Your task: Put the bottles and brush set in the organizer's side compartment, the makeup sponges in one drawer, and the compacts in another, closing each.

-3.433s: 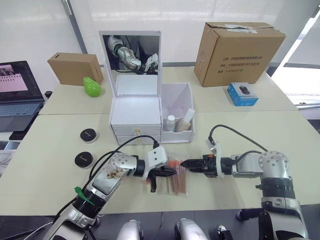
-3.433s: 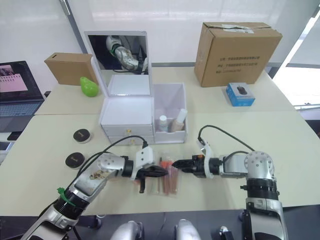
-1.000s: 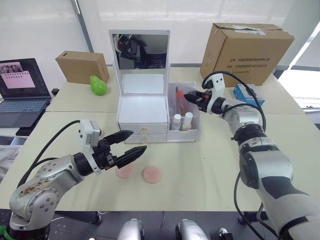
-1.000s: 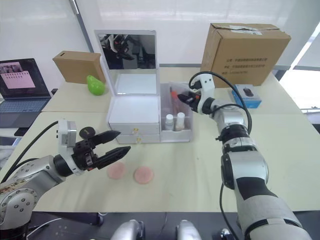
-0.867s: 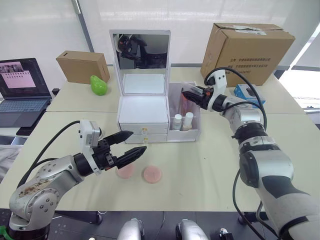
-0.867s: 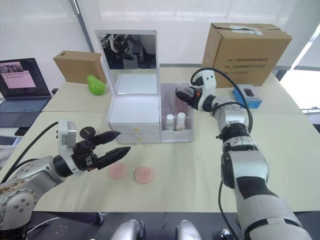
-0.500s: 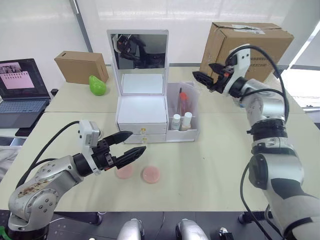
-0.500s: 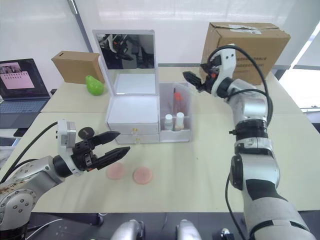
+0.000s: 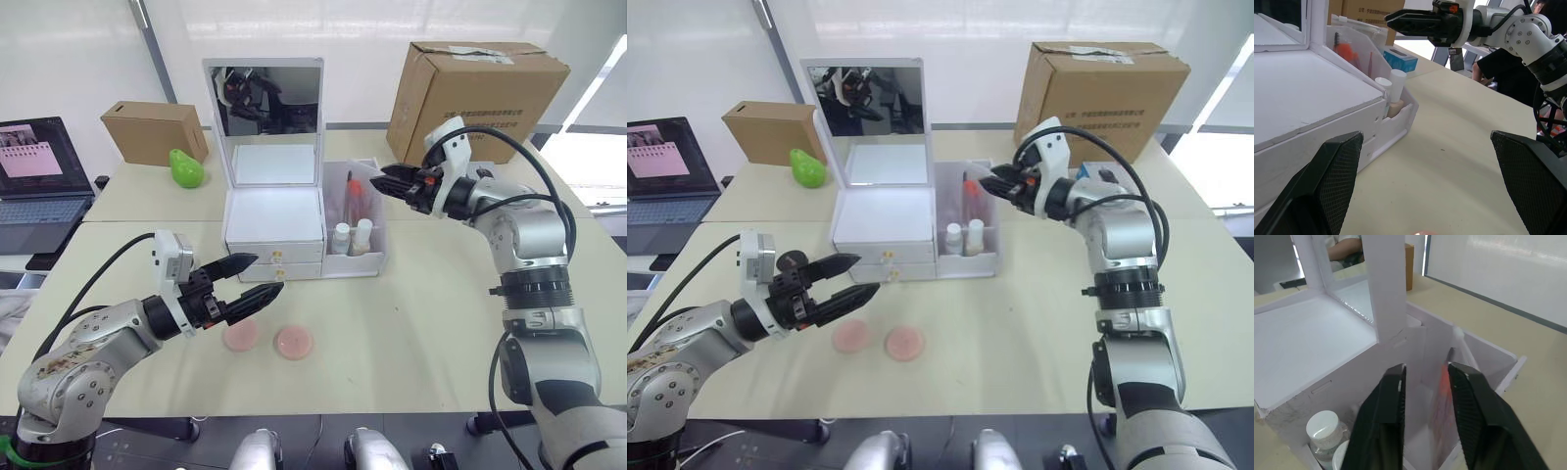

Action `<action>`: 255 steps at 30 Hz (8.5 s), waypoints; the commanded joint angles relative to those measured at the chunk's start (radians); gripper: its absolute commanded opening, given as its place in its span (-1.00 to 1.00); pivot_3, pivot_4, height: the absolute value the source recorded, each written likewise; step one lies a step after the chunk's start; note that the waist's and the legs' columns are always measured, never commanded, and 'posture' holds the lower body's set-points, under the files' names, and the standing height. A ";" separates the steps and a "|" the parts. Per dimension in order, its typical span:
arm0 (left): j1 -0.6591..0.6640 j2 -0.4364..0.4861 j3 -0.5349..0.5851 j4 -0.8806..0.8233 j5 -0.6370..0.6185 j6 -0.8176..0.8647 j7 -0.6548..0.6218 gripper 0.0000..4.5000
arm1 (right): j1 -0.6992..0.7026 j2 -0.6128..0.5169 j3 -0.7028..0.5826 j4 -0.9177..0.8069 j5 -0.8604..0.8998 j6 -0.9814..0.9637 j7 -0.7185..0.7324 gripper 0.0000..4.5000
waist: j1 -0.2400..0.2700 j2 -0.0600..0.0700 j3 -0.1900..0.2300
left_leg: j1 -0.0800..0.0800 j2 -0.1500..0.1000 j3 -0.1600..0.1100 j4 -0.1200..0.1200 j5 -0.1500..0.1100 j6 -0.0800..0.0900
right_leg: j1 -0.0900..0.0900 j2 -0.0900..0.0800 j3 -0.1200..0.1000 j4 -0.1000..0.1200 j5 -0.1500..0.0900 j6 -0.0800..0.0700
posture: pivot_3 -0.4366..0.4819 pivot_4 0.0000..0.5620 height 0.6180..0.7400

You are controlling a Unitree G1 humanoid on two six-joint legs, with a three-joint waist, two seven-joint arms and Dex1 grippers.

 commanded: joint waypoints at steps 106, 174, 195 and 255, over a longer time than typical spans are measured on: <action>0.050 -0.711 -0.515 0.399 1.102 -0.877 0.727 1.00 | 0.609 -0.244 -0.149 -0.725 0.506 0.183 0.041 0.99 | 0.037 -0.007 0.000 | -0.006 -0.004 0.001 0.004 0.000 0.001 | 0.004 -0.007 -0.001 -0.011 0.004 0.011 | -0.05 -0.47 1.00; 0.043 -0.690 -0.528 0.423 1.056 -0.881 0.699 -0.76 | 0.617 -0.257 -0.160 -0.756 0.537 0.213 0.011 1.00 | 0.038 -0.006 -0.001 | -0.007 -0.001 0.001 0.011 -0.001 0.002 | 0.004 -0.002 -0.001 -0.009 0.004 0.010 | -0.05 -0.47 1.00; 0.386 -0.609 -0.614 0.140 1.069 -0.864 0.645 -0.76 | 0.603 -0.277 -0.181 -0.753 0.541 0.232 0.023 1.00 | 0.039 -0.005 -0.001 | -0.007 0.000 0.001 0.011 -0.001 0.003 | 0.004 -0.003 -0.001 -0.010 0.003 0.009 | -0.05 -0.47 1.00; 0.162 0.404 0.362 1.075 0.394 -0.658 -0.589 0.99 | 1.138 -0.357 -0.605 -0.453 0.352 -0.182 0.256 1.00 | 0.008 -0.006 0.000 | 0.005 0.003 0.011 -0.006 -0.005 -0.001 | 0.002 -0.017 -0.006 -0.008 -0.003 0.005 | -0.05 -0.47 1.00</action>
